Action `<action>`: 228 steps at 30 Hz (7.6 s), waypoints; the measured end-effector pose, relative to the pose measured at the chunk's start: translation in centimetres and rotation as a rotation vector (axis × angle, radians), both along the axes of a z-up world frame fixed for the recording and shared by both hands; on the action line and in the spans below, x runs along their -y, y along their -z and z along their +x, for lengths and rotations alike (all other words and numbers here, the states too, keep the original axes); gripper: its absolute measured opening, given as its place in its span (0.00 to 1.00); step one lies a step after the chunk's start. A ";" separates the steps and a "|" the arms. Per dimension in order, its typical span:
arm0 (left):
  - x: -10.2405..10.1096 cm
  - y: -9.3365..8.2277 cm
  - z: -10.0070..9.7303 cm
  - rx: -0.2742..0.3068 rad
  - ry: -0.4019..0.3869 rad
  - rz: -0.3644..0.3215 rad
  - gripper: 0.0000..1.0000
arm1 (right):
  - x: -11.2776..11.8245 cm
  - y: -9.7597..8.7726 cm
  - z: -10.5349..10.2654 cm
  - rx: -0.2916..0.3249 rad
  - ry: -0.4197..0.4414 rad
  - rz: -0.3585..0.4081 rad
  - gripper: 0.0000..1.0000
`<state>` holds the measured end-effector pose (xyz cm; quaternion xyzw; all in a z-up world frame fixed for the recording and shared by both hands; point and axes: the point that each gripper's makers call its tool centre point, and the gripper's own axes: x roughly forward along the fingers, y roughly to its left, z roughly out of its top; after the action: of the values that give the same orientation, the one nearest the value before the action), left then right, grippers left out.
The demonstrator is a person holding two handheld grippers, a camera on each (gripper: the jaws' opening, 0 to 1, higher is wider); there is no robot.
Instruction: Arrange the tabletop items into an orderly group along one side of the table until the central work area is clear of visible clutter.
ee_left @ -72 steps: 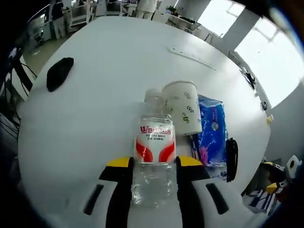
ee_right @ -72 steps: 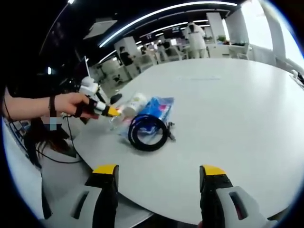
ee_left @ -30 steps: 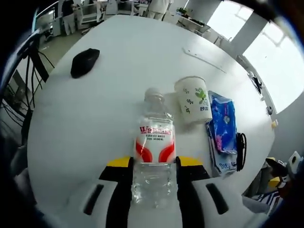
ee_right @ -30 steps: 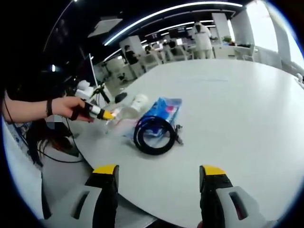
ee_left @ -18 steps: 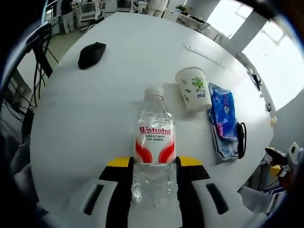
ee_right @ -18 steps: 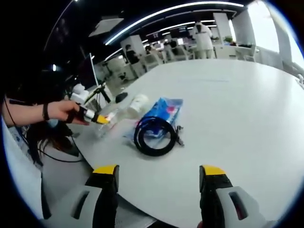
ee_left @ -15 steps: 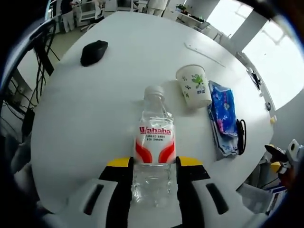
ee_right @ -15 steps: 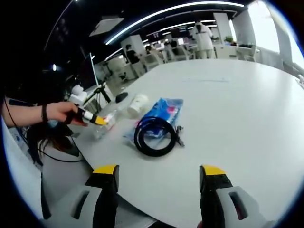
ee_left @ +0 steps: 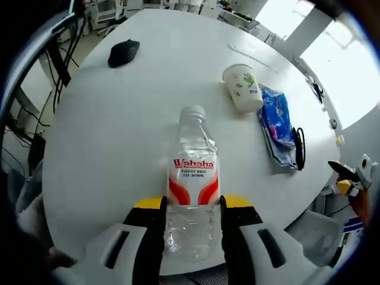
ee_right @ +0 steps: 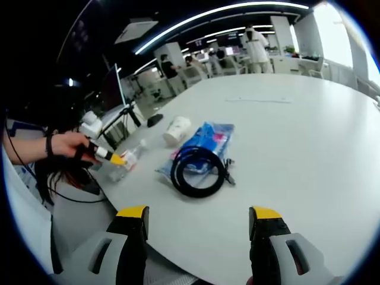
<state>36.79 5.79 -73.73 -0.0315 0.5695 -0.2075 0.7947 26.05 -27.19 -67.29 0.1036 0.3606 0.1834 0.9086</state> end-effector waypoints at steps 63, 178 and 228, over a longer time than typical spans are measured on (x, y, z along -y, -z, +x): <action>2.1 0.9 3.0 -0.008 0.169 0.089 0.38 | -0.1 0.3 -1.0 -0.016 0.029 -0.009 0.69; -0.2 -5.3 -0.7 0.385 0.117 0.069 0.40 | -1.9 0.8 0.3 -0.027 -0.056 0.008 0.69; 0.7 -6.4 0.9 0.503 0.163 -0.022 0.40 | -1.1 0.9 -1.0 -0.042 -0.011 -0.001 0.69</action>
<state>37.69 5.09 -67.31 0.0584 0.3527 -0.2783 0.8915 25.03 -26.14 -68.17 0.1052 0.3800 0.1860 0.9000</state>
